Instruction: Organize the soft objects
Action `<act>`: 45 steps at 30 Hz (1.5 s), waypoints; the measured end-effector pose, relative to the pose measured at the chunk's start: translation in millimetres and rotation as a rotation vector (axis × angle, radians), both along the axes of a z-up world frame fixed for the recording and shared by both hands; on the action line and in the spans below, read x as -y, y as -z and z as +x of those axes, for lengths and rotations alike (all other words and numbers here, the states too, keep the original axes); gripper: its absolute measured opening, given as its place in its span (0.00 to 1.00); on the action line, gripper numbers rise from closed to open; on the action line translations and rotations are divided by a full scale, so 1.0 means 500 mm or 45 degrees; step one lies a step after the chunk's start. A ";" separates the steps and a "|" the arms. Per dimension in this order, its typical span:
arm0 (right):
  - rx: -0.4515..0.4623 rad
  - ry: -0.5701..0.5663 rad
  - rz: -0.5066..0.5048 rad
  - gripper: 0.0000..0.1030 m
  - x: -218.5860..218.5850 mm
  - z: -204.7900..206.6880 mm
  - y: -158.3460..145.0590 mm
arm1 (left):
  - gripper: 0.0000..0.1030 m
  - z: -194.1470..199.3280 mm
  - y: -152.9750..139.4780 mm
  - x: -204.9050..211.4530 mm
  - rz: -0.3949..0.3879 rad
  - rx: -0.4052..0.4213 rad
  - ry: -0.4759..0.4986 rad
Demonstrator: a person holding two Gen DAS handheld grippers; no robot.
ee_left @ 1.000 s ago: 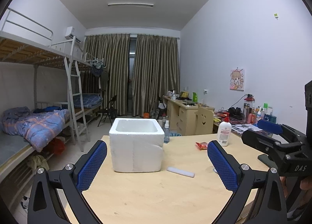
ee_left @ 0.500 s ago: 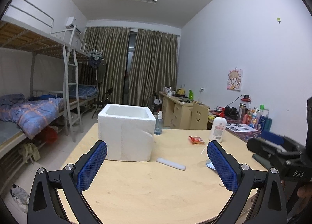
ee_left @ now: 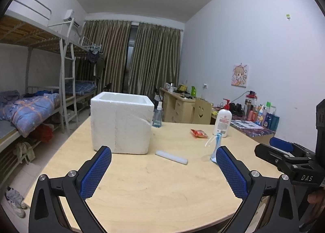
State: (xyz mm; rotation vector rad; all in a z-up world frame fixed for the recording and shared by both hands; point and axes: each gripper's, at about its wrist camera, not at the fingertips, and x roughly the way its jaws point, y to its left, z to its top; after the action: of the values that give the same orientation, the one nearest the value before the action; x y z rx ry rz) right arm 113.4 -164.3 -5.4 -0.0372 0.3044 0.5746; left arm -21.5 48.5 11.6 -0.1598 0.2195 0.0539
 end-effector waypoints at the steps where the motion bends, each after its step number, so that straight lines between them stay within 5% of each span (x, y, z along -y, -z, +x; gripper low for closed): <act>1: -0.006 0.006 -0.006 1.00 -0.001 0.003 0.004 | 1.00 0.002 0.002 0.001 0.002 -0.002 0.002; 45: -0.237 0.096 -0.018 1.00 0.051 0.166 0.072 | 1.00 0.231 0.070 0.053 0.042 -0.272 0.123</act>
State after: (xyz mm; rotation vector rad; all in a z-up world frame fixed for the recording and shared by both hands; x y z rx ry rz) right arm 196.6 -189.6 -41.2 0.0145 0.4889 0.5016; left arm 94.1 21.9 -23.4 -0.1102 0.4389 -0.0215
